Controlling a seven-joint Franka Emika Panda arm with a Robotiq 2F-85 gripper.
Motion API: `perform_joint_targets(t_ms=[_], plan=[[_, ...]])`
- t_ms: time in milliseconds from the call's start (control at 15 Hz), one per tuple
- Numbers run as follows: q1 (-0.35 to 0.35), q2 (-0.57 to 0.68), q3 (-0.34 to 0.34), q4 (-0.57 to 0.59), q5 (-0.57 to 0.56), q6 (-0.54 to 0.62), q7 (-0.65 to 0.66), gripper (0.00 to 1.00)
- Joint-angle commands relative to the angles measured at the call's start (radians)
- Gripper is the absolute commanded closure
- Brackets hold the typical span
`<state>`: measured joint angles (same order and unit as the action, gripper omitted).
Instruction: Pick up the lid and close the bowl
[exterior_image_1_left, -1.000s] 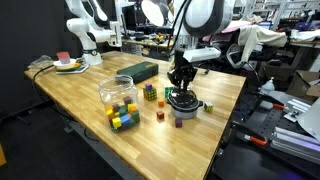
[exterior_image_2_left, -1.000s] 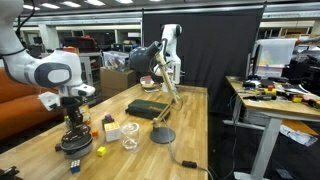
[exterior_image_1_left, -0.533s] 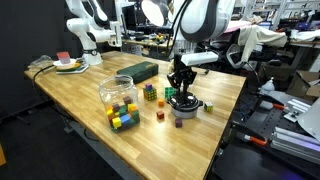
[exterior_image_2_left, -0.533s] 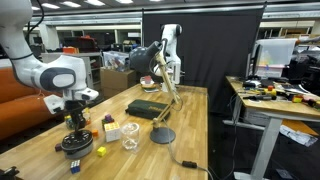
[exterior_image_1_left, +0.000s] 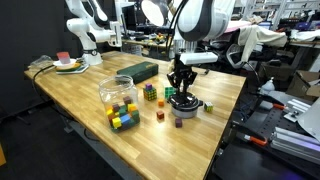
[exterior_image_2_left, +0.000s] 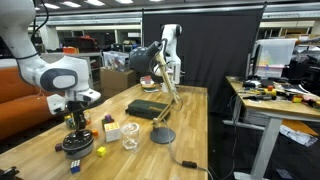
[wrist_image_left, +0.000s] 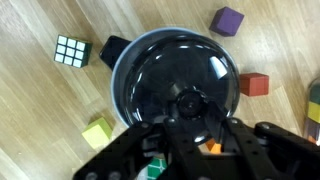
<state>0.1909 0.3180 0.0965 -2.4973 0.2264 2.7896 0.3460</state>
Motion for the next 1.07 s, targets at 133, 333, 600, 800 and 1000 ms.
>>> perform_joint_targets(t_ms=[133,333,600,800,1000], plan=[[-0.031,-0.048,0.044,-0.065,0.075,0.041,-0.040,0.92],[-0.032,-0.076,0.051,-0.101,0.094,0.059,-0.043,0.92],[-0.034,-0.108,0.050,-0.133,0.096,0.077,-0.047,0.92],[-0.039,-0.109,0.051,-0.137,0.098,0.080,-0.055,0.92],[-0.041,-0.089,0.055,-0.121,0.100,0.086,-0.065,0.92]])
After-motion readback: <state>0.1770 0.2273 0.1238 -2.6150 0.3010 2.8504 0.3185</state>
